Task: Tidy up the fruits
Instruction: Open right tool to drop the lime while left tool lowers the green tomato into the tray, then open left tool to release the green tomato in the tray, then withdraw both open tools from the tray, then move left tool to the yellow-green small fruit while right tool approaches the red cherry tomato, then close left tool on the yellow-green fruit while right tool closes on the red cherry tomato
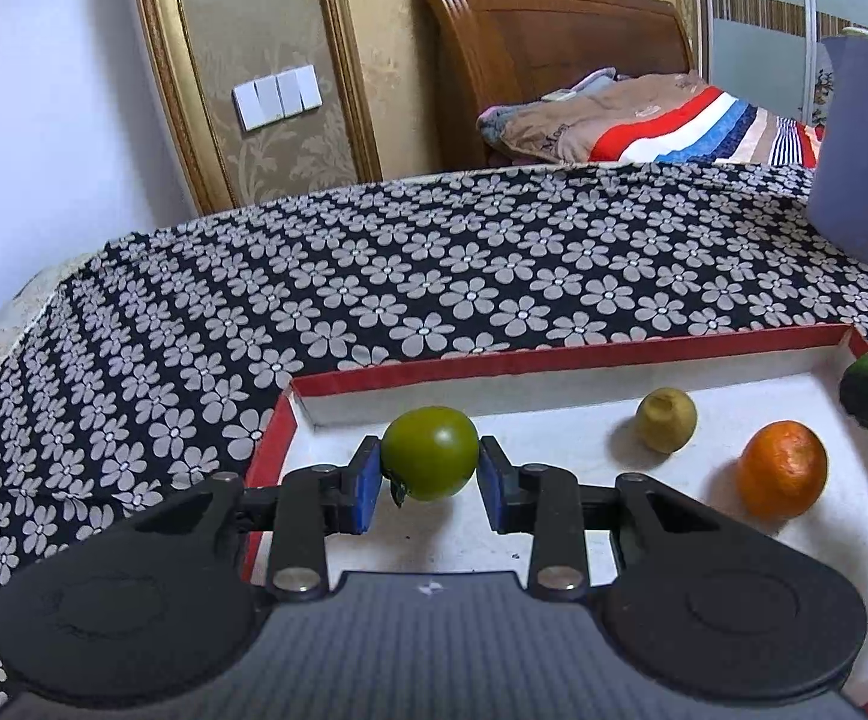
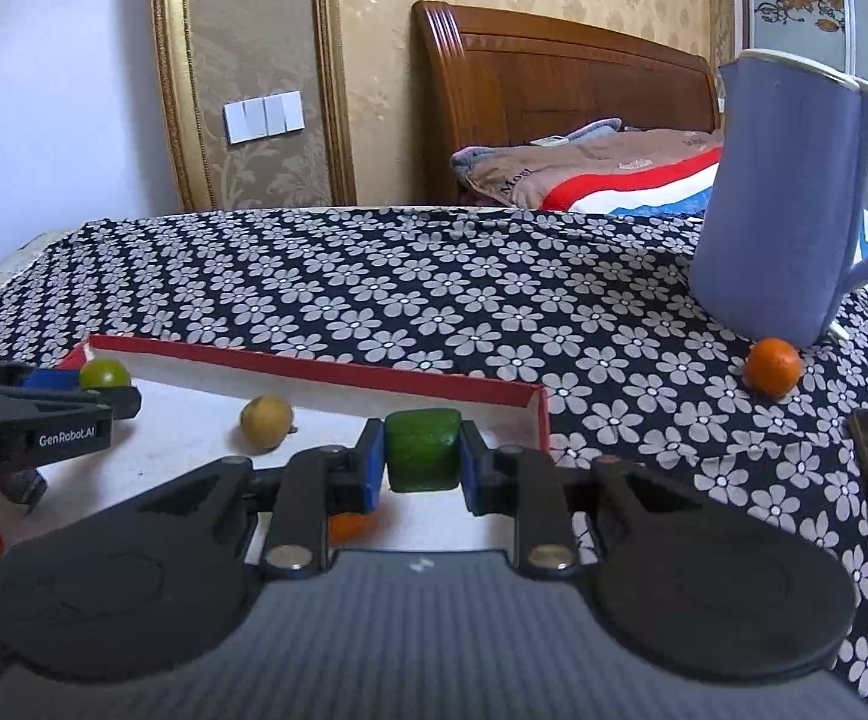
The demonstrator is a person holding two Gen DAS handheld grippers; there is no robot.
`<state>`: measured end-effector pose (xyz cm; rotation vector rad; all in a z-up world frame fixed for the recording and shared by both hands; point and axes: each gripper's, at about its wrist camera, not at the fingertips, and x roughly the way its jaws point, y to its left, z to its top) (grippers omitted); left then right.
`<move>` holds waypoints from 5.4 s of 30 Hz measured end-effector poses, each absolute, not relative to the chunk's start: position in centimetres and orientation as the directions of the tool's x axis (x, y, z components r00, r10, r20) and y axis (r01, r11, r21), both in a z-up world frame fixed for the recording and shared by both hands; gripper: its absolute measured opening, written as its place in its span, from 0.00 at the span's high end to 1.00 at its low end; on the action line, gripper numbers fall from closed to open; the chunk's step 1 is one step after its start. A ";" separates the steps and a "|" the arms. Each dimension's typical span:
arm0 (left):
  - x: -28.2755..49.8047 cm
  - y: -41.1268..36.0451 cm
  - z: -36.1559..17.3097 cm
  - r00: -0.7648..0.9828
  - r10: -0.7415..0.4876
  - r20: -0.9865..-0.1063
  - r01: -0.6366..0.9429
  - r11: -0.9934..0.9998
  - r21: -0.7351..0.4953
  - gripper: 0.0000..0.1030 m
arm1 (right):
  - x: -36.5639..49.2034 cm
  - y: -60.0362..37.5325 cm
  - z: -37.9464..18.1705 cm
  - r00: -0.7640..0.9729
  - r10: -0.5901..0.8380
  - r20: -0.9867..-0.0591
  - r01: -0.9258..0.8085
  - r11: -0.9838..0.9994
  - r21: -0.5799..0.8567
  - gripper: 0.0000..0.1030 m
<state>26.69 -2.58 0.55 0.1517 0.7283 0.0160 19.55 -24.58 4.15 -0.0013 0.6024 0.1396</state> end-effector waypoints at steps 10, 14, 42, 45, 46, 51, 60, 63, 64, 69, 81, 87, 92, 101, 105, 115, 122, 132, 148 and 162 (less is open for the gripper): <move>28.2 -2.3 -0.6 0.722 0.080 -0.687 0.024 0.990 0.140 0.68 | 20.7 -24.5 3.8 0.806 0.110 -0.582 -0.125 0.992 0.014 0.77; 28.8 -2.2 -0.9 0.715 0.085 -0.694 0.017 0.990 0.138 0.68 | 21.0 -24.4 3.4 0.798 0.108 -0.593 -0.125 0.992 0.013 0.76; 26.2 -0.8 2.1 0.774 0.064 -0.630 -0.021 0.997 0.075 0.26 | 11.7 -24.0 5.8 0.879 0.115 -0.463 -0.148 0.988 -0.036 0.06; 24.6 -0.1 3.3 0.785 0.061 -0.617 -0.027 0.998 0.063 0.26 | 8.7 -22.7 5.5 0.881 0.129 -0.455 -0.179 0.981 -0.069 0.02; 23.8 0.3 3.6 0.785 0.061 -0.617 -0.038 0.998 0.051 0.25 | 7.8 -22.3 5.3 0.882 0.134 -0.451 -0.190 0.978 -0.081 0.00; 19.0 2.9 4.9 0.810 0.095 -0.579 -0.099 0.995 0.025 0.23 | 5.0 -20.0 3.3 0.869 0.138 -0.475 -0.223 0.967 -0.127 0.00; 11.8 6.2 4.5 0.845 0.237 -0.480 -0.227 0.971 0.079 0.14 | 3.9 -16.7 1.6 0.882 0.042 -0.469 -0.178 0.952 -0.250 0.00; 10.8 7.3 3.8 0.831 0.235 -0.504 -0.238 0.970 0.060 0.14 | 4.6 -15.6 1.1 0.884 -0.025 -0.466 -0.155 0.927 -0.343 0.00; 10.3 7.5 3.6 0.832 0.237 -0.502 -0.242 0.969 0.058 0.14 | 4.7 -15.5 1.1 0.884 -0.039 -0.466 -0.149 0.922 -0.358 0.00; 9.0 8.8 2.7 0.815 0.277 -0.509 -0.290 0.955 0.056 0.14 | 3.0 -15.4 2.1 0.893 0.042 -0.448 -0.183 0.944 -0.275 0.00; 8.4 8.6 2.2 0.812 0.237 -0.533 -0.258 0.965 0.035 0.14 | 2.8 -14.6 0.4 0.905 -0.133 -0.405 -0.061 0.900 -0.431 0.00; 8.1 8.2 2.3 0.820 0.122 -0.559 -0.181 0.982 -0.051 0.14 | 1.0 -18.2 2.8 0.925 -0.044 -0.379 -0.075 0.953 -0.293 0.00; 6.9 5.2 2.5 0.839 0.026 -0.543 -0.039 0.999 -0.012 0.14 | 1.9 -16.7 1.6 0.899 0.004 -0.437 -0.154 0.939 -0.307 0.00; 7.2 5.0 2.3 0.827 0.074 -0.558 -0.066 0.997 0.034 0.14 | 4.0 -14.1 -0.4 0.881 -0.096 -0.463 -0.121 0.901 -0.416 0.00; 7.0 5.3 2.1 0.826 0.026 -0.563 -0.030 1.000 0.003 0.14 | 3.4 -16.1 0.2 0.888 -0.155 -0.434 -0.044 0.909 -0.415 0.00; 5.0 -0.1 0.8 0.860 -0.094 -0.502 0.153 0.985 0.079 0.14 | 2.1 -20.6 1.4 0.906 -0.090 -0.413 -0.021 0.967 -0.256 0.00; 7.0 -3.0 -0.5 0.824 -0.101 -0.557 0.166 0.984 0.067 0.14 | 0.9 -22.1 1.4 0.922 -0.102 -0.373 -0.010 0.958 -0.287 0.00; 9.4 -3.6 -2.2 0.767 -0.087 -0.635 0.144 0.989 0.038 0.35 | 0.3 -23.0 1.3 0.921 -0.060 -0.384 -0.035 0.972 -0.234 0.00; 11.0 -3.6 -2.4 0.733 -0.155 -0.662 0.154 0.986 -0.061 0.59 | 0.1 -22.5 0.9 0.909 -0.017 -0.417 -0.086 0.970 -0.226 0.00; 10.7 -2.6 -2.2 0.723 -0.206 -0.660 0.161 0.979 -0.129 0.77 | 0.5 -22.0 0.9 0.895 0.031 -0.445 -0.142 0.965 -0.218 0.08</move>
